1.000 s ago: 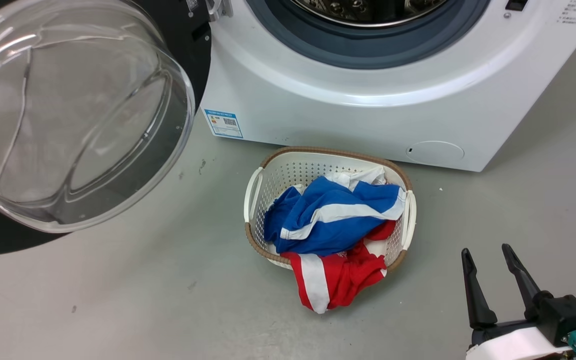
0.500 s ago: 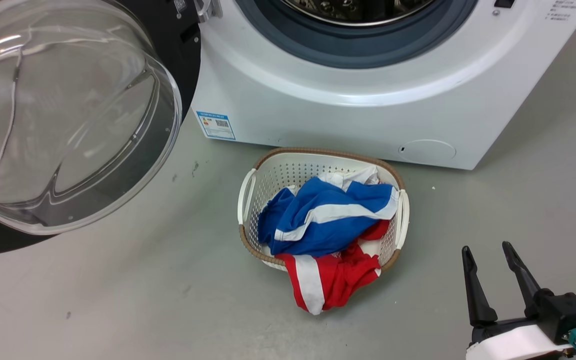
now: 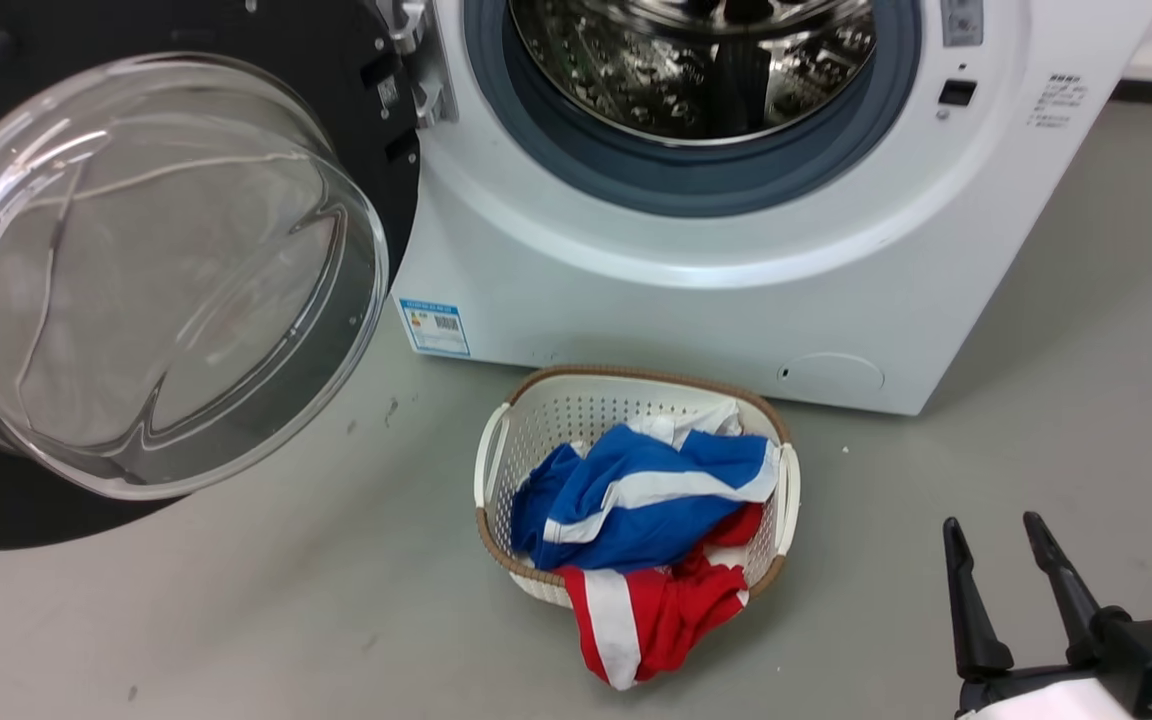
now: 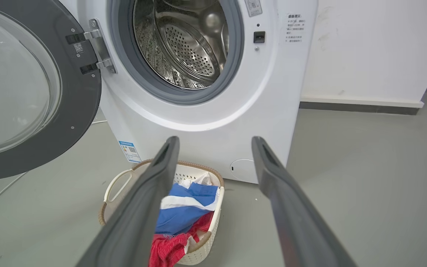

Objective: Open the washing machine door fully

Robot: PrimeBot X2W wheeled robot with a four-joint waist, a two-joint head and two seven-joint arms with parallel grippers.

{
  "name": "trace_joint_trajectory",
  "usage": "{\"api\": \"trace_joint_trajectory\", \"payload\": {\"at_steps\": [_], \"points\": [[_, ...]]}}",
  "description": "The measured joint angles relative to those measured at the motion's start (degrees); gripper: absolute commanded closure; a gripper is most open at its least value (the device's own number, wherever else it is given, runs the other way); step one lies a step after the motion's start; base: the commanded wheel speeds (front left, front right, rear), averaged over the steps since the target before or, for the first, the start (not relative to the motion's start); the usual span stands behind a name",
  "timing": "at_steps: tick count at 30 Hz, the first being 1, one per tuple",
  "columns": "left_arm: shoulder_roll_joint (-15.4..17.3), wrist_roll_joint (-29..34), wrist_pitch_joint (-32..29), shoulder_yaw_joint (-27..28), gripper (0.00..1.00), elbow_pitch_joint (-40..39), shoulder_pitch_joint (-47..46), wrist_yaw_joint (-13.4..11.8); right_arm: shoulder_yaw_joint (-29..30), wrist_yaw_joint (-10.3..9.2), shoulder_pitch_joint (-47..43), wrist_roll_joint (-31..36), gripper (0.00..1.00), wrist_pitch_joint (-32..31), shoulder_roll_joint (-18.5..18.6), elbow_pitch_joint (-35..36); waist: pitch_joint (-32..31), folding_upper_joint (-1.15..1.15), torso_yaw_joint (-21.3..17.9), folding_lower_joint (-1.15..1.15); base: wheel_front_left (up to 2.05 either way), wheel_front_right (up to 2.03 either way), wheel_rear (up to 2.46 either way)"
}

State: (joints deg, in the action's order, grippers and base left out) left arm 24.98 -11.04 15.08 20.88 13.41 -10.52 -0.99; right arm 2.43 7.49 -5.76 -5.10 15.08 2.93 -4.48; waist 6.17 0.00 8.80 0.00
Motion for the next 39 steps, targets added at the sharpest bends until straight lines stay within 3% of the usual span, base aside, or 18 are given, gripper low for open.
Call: {"api": "trace_joint_trajectory", "payload": {"at_steps": [10,16,28,39], "points": [[-7.4,5.5,0.0,-5.9,0.00,-14.0,5.4,1.1,1.5,0.01,-0.7,0.4,0.00,0.0,0.0,7.0,-3.1,0.00,-1.2,0.00,0.00,0.00,0.00],[-11.2,7.4,0.0,-10.8,0.00,-17.5,7.6,1.3,2.2,0.00,-1.1,0.5,0.00,0.0,0.0,10.3,-3.7,0.00,-2.3,0.00,0.00,0.00,0.00],[-17.1,8.4,0.0,-18.7,0.00,-16.3,10.7,1.8,2.4,0.00,-3.2,-0.8,0.00,0.0,0.0,13.3,-4.0,0.00,-5.5,0.00,0.00,0.00,0.00],[-19.4,10.2,0.0,-21.8,0.00,-12.9,13.3,0.2,2.2,0.00,-5.4,-1.8,0.00,0.0,0.0,11.2,-4.7,0.00,-7.2,0.00,0.00,0.00,0.00]]}}
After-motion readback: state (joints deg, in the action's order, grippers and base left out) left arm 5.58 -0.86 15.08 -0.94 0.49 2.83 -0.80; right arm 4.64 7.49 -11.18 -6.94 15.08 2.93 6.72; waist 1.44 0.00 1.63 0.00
